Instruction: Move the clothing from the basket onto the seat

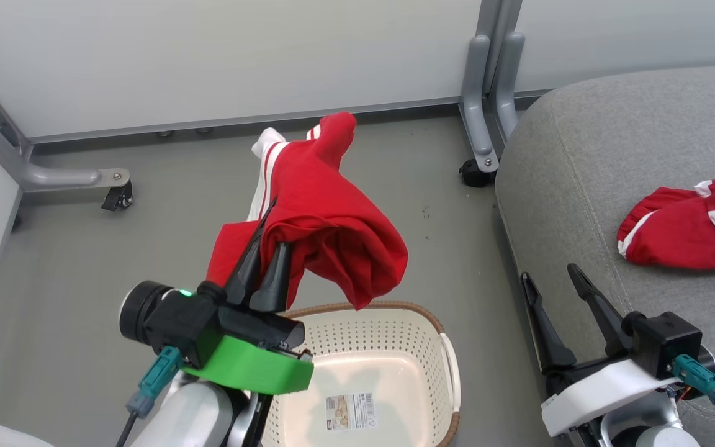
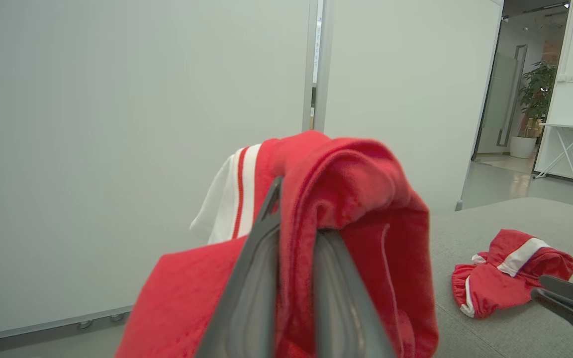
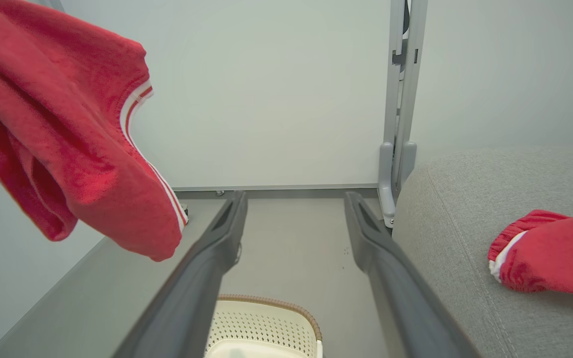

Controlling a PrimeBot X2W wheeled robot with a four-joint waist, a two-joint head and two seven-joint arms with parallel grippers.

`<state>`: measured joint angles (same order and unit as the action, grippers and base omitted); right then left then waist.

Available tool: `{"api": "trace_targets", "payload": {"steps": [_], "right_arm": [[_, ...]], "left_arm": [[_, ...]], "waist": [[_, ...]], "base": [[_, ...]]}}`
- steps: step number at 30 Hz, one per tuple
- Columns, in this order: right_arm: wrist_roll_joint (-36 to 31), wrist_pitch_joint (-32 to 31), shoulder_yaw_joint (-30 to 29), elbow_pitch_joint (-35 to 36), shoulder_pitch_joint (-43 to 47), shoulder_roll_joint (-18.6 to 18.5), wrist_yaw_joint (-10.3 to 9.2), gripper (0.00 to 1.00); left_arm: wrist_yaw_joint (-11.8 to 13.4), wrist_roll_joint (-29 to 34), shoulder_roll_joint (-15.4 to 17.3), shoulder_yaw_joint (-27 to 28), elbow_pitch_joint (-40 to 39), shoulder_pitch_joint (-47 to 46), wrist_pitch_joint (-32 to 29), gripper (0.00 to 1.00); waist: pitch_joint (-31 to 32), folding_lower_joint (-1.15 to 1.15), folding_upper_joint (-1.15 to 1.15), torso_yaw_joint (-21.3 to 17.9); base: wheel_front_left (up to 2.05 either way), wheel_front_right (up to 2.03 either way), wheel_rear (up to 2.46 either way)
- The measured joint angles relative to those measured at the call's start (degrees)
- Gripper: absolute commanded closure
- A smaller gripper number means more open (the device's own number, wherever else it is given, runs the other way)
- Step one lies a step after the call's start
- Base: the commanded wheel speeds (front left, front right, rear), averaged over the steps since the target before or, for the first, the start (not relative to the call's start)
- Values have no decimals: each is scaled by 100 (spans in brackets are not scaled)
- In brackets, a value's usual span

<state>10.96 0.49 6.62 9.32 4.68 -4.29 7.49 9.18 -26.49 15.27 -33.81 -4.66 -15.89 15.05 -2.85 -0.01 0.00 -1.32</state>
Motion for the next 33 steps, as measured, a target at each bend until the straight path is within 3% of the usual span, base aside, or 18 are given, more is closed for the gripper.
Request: {"api": "trace_targets", "payload": {"steps": [23,29,33], "right_arm": [[16,-142,164,62,94,1,0,0],[151,-193,603,89,-121,-212,0,0],[388,-270,1213,92,-465,-449,0,0]], "left_arm": [[-64,41,-14,52,-244,301,-1,100],[-111,67,-35,69,-240,302,-1,100],[-148,100,-57,66,-243,301,0,100]], "waist": [[122,0,0,39],[97,0,0,66],[51,0,0,106]], "base": [[0,0,0],[0,0,0],[0,0,0]]}}
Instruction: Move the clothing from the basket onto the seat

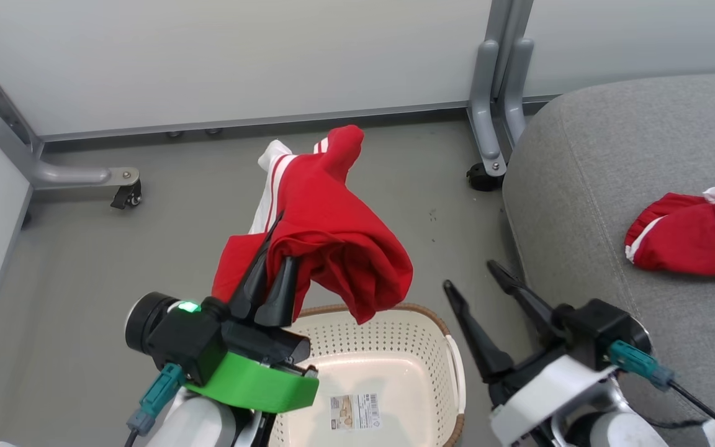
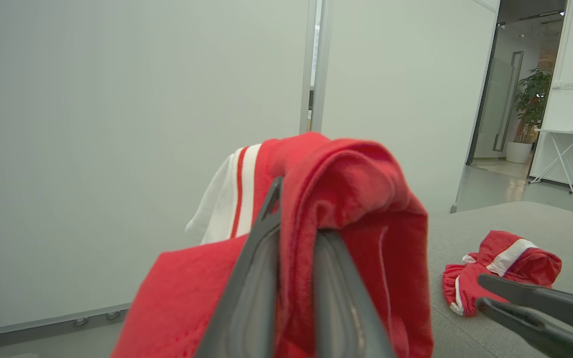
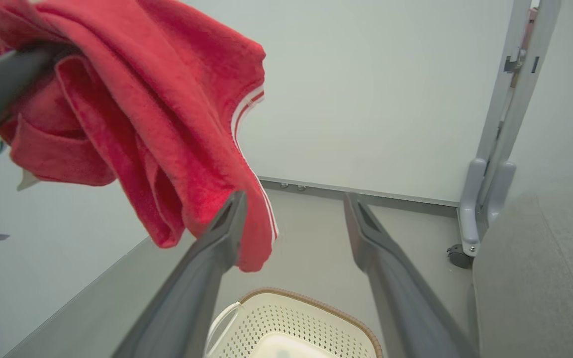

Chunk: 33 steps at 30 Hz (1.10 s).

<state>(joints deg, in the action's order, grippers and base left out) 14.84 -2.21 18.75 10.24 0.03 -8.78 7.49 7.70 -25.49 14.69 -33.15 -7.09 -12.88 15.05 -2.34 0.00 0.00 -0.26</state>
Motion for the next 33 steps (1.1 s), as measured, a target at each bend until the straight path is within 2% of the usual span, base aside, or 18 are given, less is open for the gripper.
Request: {"api": "trace_targets", "payload": {"steps": [5,10,22,23,24,25,33], "right_arm": [[256,-21,735,-90,-625,-283,0,0],[422,71,1256,-381,-1314,-414,1,0],[703,190,2023,-1295,-2391,-309,0,0],[754,219,2065,-1356,-2448,-294,0,52],[788,234,2094,-1404,-2491,-285,0,83],[824,263,2118,-1455,-2535,-275,0,100],[992,465,2261,-1685,-2700,-264,0,100]], "left_arm": [[-65,42,-42,-38,3,-14,0,100],[-129,56,-91,-100,14,-73,-1,100],[-296,99,-246,-145,-25,-150,-1,100],[-313,103,-253,-142,-25,-150,-1,100],[-315,105,-256,-135,-25,-150,-1,100],[-319,118,-264,-119,-27,-150,-1,100],[-368,159,-305,-38,-23,-143,-1,100]], "waist": [[-73,0,0,97],[-133,0,0,225],[-174,0,0,535],[-180,0,0,545],[-185,0,0,551],[-192,0,0,557],[-205,0,0,544]], "base": [[0,0,0],[0,0,0],[0,0,0],[0,0,0],[0,0,0],[0,0,0],[0,0,0]]}}
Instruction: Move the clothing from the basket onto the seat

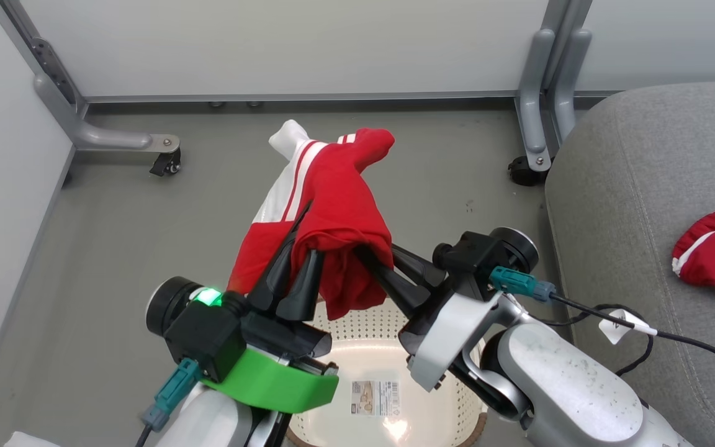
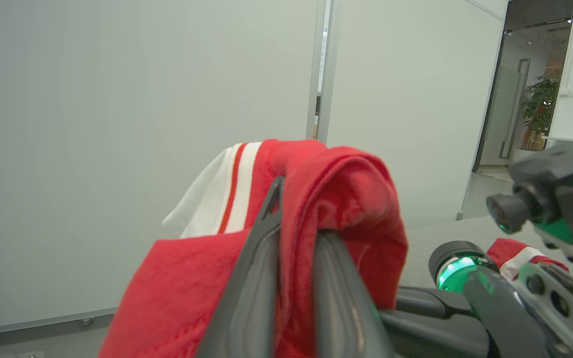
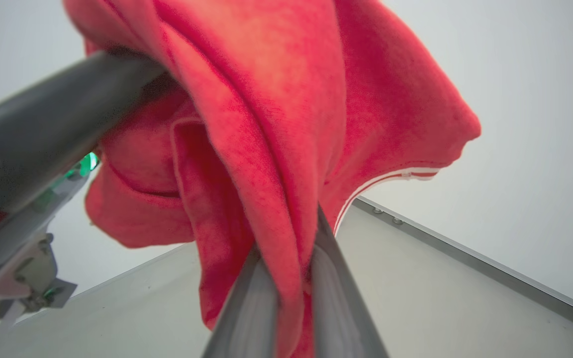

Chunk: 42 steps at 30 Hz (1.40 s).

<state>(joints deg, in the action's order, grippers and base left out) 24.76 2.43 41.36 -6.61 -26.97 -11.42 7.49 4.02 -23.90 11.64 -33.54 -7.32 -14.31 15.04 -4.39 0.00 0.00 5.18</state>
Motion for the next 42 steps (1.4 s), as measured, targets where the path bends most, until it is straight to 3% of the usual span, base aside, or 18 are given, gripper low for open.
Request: {"api": "trace_targets", "payload": {"steps": [17,18,19,20,29,42], "right_arm": [[242,171,10,-157,-40,8,0,100],[247,187,3,-163,-40,7,0,100],[260,214,-4,-167,-44,5,0,100],[288,221,-16,-176,-47,5,0,100],[378,375,-270,-376,-162,51,0,100],[424,504,-503,-753,-189,58,0,100]], "left_arm": [[-56,131,-59,82,57,46,0,100],[-56,133,-64,88,60,47,1,68],[-55,133,-80,105,60,48,1,22],[-48,135,-97,113,62,49,1,0],[22,258,-73,82,70,105,-44,0],[-7,397,431,-277,145,613,-548,0]], "waist": [[40,0,0,-100],[43,0,0,-103],[43,0,0,-108],[43,0,0,-110],[42,0,0,-154],[21,0,0,-228]], "base": [[0,0,0],[0,0,0],[0,0,0],[0,0,0],[0,0,0],[0,0,0]]}}
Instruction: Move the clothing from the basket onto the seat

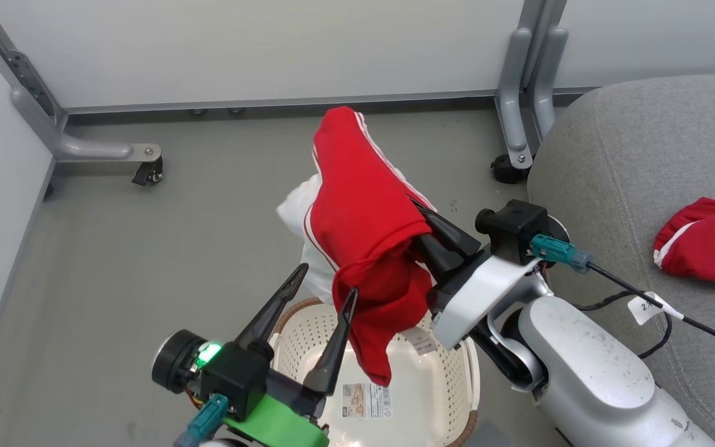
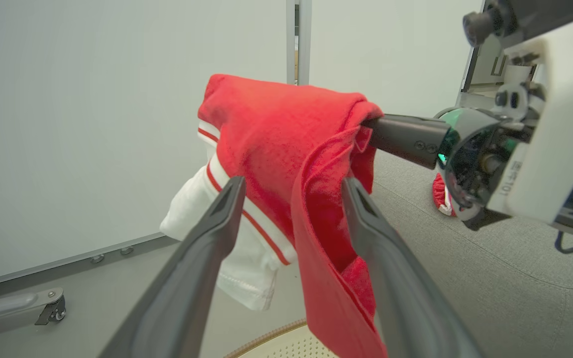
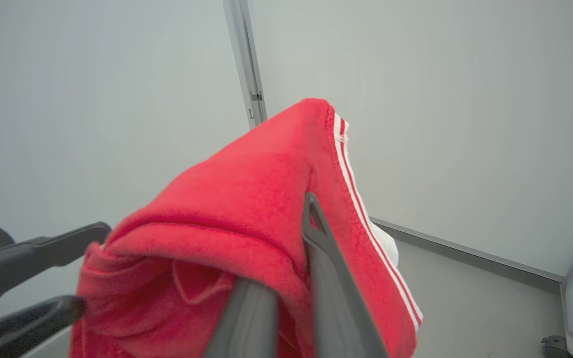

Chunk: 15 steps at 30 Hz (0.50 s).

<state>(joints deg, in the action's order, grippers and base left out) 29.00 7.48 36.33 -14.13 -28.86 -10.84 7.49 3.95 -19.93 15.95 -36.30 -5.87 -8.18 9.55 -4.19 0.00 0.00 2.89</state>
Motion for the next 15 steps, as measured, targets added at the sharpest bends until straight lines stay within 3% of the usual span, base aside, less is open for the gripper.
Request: {"api": "trace_targets", "payload": {"steps": [15], "right_arm": [[9,68,-93,-258,79,-55,0,100]], "left_arm": [[-64,51,220,-289,10,257,-200,0]], "waist": [[-56,0,0,3]], "base": [[0,0,0]]}}
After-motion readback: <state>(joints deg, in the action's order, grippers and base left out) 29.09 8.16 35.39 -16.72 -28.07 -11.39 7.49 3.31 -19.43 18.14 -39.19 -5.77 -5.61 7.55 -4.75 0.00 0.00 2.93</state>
